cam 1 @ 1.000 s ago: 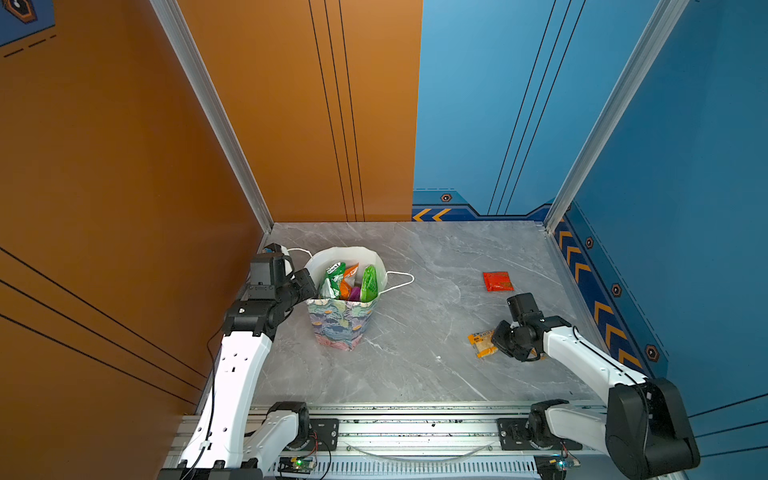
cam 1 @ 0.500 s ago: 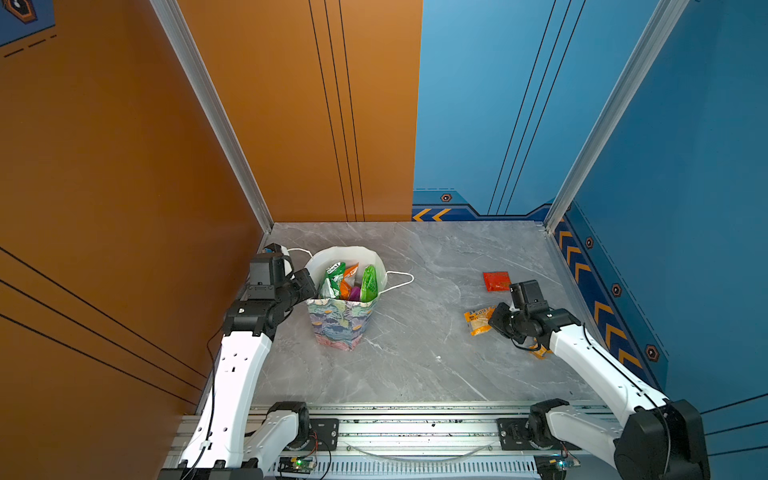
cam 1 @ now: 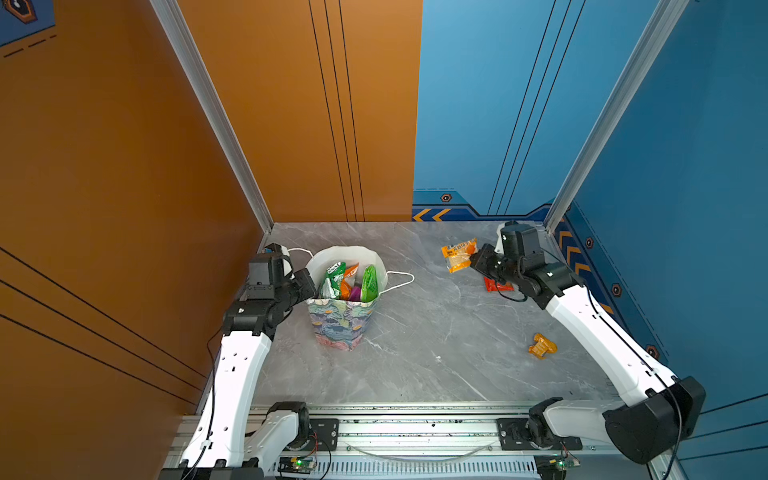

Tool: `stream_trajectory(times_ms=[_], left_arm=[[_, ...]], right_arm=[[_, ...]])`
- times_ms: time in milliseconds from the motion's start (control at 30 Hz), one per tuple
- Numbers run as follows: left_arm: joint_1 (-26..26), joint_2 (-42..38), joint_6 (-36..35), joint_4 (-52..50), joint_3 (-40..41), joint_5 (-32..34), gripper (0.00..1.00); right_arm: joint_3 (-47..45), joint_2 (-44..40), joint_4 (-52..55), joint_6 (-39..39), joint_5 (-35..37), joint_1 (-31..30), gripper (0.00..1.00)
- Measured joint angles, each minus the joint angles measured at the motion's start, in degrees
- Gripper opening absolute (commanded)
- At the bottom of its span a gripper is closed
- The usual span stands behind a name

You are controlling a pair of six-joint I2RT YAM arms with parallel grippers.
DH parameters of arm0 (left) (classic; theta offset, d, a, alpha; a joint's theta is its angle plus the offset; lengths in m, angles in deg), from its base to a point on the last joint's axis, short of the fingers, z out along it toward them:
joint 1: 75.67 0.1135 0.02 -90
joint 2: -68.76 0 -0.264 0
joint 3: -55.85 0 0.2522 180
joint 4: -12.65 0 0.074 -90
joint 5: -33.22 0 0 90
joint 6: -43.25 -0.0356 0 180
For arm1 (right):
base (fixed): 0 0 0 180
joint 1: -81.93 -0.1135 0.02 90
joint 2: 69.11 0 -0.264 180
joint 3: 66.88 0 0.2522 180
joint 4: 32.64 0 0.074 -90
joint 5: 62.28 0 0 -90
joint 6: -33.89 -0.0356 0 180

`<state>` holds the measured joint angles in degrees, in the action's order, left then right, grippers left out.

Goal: Place the snacks into the paper bag
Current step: Pick up the snack from the bottom-right of the table, then place the snack in the paper bag.

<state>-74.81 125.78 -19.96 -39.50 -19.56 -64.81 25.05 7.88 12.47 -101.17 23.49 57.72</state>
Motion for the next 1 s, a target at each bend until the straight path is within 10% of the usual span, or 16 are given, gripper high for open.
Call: stream_trajectory(times_ms=[1000], left_arm=[[0.0, 0.0, 0.0, 1.4, 0.5, -5.5, 0.03]], right_arm=[[38.0, 25.0, 14.7, 15.1, 15.5, -30.6, 0.07]])
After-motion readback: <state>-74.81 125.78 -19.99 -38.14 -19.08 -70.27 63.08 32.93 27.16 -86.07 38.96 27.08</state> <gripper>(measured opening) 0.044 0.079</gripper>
